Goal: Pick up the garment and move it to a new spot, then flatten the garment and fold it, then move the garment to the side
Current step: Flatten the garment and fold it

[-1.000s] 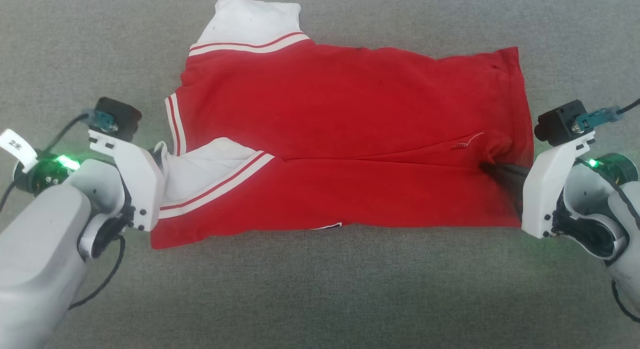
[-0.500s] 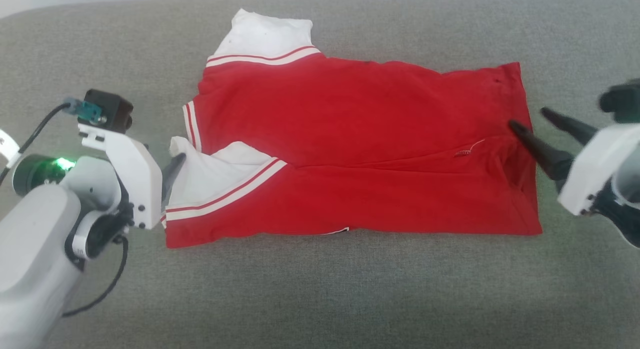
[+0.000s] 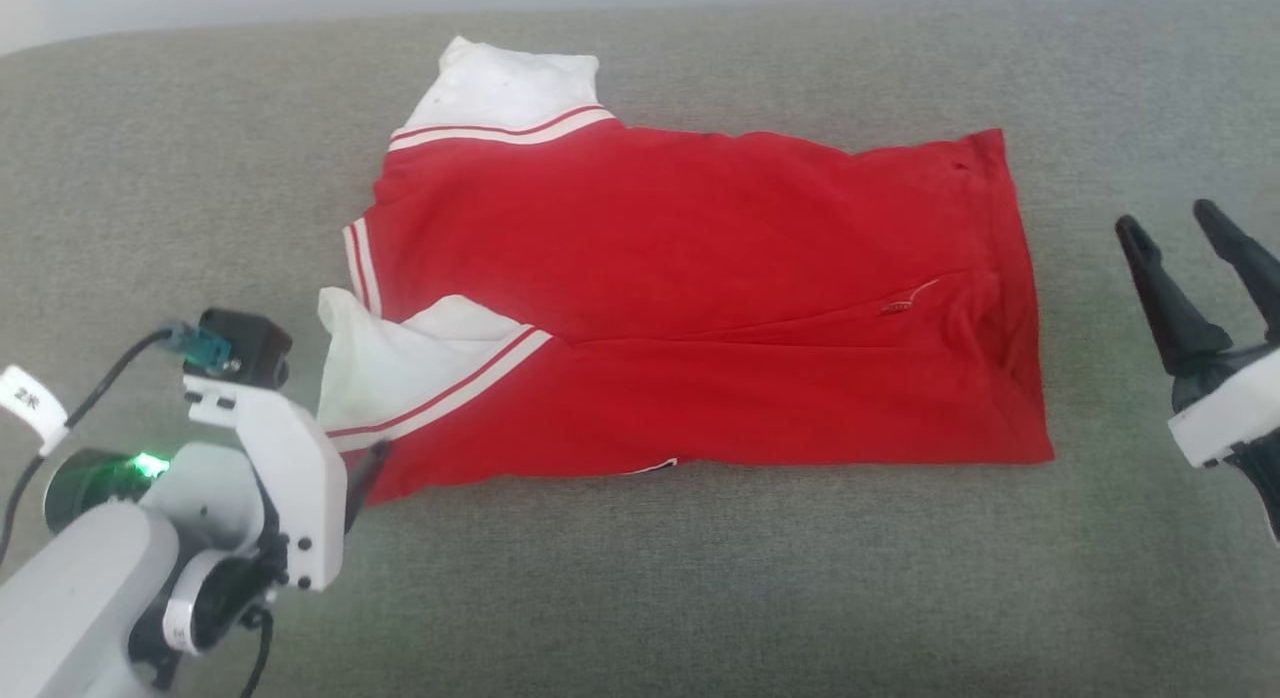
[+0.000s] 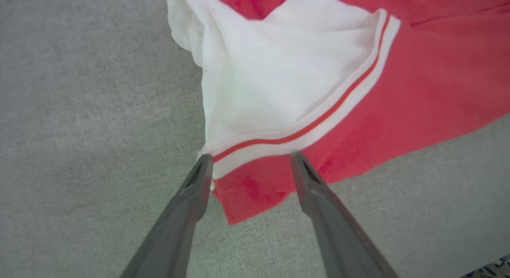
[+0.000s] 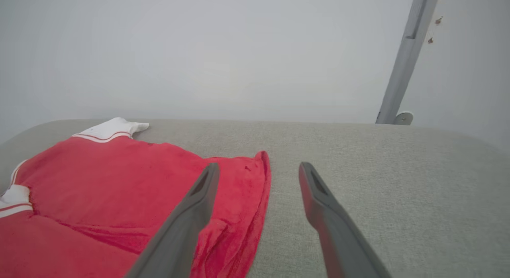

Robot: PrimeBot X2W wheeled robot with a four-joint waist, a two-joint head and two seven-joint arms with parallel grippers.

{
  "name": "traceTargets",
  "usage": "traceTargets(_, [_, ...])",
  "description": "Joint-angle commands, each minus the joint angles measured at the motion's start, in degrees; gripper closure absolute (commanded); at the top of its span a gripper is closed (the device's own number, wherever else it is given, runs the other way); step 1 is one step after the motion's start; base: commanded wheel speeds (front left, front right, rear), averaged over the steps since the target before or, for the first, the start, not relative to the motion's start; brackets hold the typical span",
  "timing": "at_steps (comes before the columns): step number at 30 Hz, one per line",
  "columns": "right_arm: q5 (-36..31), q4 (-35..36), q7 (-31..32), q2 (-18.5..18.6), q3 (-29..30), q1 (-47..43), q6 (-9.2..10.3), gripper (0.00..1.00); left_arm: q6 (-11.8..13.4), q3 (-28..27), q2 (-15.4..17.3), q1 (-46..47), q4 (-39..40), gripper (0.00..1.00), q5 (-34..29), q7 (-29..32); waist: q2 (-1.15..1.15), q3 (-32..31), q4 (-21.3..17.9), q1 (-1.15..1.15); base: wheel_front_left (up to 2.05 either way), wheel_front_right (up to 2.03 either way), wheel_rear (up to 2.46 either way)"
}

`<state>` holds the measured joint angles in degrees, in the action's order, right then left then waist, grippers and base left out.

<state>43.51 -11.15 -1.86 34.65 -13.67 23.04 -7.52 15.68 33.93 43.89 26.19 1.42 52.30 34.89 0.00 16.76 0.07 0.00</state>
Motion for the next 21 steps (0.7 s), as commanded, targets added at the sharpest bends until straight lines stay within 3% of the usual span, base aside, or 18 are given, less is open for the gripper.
traceTargets(1, [-1.5,0.9,-1.1,-1.5,2.0,-1.6,0.06,0.0,1.1,-0.2,0.6,-1.4,0.8,0.0,0.2,0.6,0.0,0.1,-0.6,0.0,0.0,0.0,0.0])
traceTargets(8, [-9.4,5.0,-3.0,-8.9,11.0,-6.8,0.06,0.0,4.7,-1.0,2.0,-4.8,0.3,0.0,1.6,2.3,0.0,0.4,-3.0,0.0,0.0,0.0,0.0])
traceTargets(17, [-14.4,9.5,-2.3,-15.5,15.2,-10.2,0.06,0.0,5.9,-1.1,0.3,-5.8,-6.5,0.0,3.7,2.8,0.0,1.1,-5.5,0.0,0.0,0.0,0.0])
traceTargets(18, [-14.5,9.9,-1.9,-16.0,15.2,-10.6,0.06,0.0,5.5,-0.7,0.1,-5.8,-7.0,0.25,3.5,3.1,0.0,1.1,-5.7,0.0,0.0,0.0,0.0])
traceTargets(19, [-14.7,10.2,-1.2,-16.4,15.1,-11.0,0.06,0.0,5.0,-0.3,0.0,-5.6,-7.3,0.99,3.4,3.3,0.0,1.1,-5.8,0.0,0.0,0.0,0.0])
traceTargets(21, [-14.2,10.7,0.5,-16.8,14.6,-11.3,0.06,0.0,4.1,-0.2,-0.5,-5.4,-7.9,1.0,3.8,3.2,0.0,1.1,-5.8,0.0,0.0,0.0,0.0])
